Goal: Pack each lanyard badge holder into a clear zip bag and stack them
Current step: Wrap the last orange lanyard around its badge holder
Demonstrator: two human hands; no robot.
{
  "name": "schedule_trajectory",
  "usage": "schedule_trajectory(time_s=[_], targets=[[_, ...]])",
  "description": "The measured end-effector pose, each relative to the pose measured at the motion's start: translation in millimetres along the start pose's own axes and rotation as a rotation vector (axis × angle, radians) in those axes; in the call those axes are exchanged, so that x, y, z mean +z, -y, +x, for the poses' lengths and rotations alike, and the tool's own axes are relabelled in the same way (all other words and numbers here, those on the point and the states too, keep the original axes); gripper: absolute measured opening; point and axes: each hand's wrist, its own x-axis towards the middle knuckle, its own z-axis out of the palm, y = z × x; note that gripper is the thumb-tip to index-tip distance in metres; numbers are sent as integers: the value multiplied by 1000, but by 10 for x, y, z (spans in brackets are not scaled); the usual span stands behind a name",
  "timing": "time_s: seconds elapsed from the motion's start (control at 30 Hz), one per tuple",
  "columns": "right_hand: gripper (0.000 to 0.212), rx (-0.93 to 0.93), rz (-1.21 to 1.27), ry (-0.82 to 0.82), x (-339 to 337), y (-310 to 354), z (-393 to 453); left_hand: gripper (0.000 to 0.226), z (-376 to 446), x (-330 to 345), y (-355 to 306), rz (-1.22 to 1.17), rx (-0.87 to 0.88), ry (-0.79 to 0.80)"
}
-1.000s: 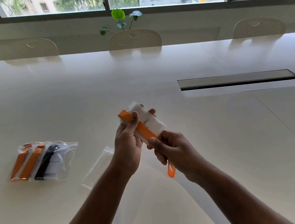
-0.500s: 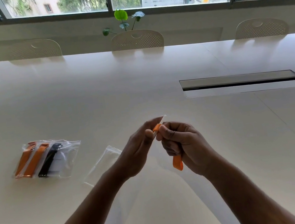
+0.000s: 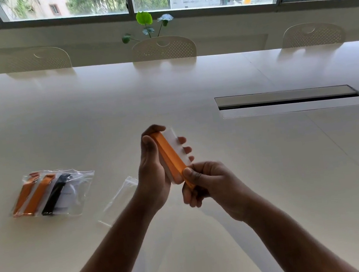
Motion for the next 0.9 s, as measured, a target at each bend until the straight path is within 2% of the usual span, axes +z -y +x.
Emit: schedule_trajectory(time_s=[0.17, 0.27, 0.43, 0.53, 0.63, 0.7, 0.77, 0.8, 0.9], targets=[[37, 77, -81, -76, 36, -7, 25, 46, 61, 33, 16, -219, -112, -84], [39, 103, -125, -129, 49, -31, 39, 47, 94, 46, 35, -269, -150, -151], [41, 117, -101, -146, 39, -78, 31, 17, 112, -16, 61, -247, -152, -36], [41, 155, -146, -118, 2, -82, 35, 34, 139, -64, 92, -277, -175, -49], [35, 176, -432, -126, -94, -37, 58, 40, 162, -104, 90, -331, -197, -100], [24, 89, -639, -259, -161, -21, 66, 40, 179, -130, 85, -361, -214, -129], [14, -117, -722, -433, -183, -28, 50, 40, 192, -141, 94, -374, -230, -143], [11, -250, -703, -470, -177, -41, 46, 40, 195, -142, 99, -373, -237, -151], [14, -544, -720, -369, -125, -113, 49, 40, 201, -126, 120, -353, -267, -193]])
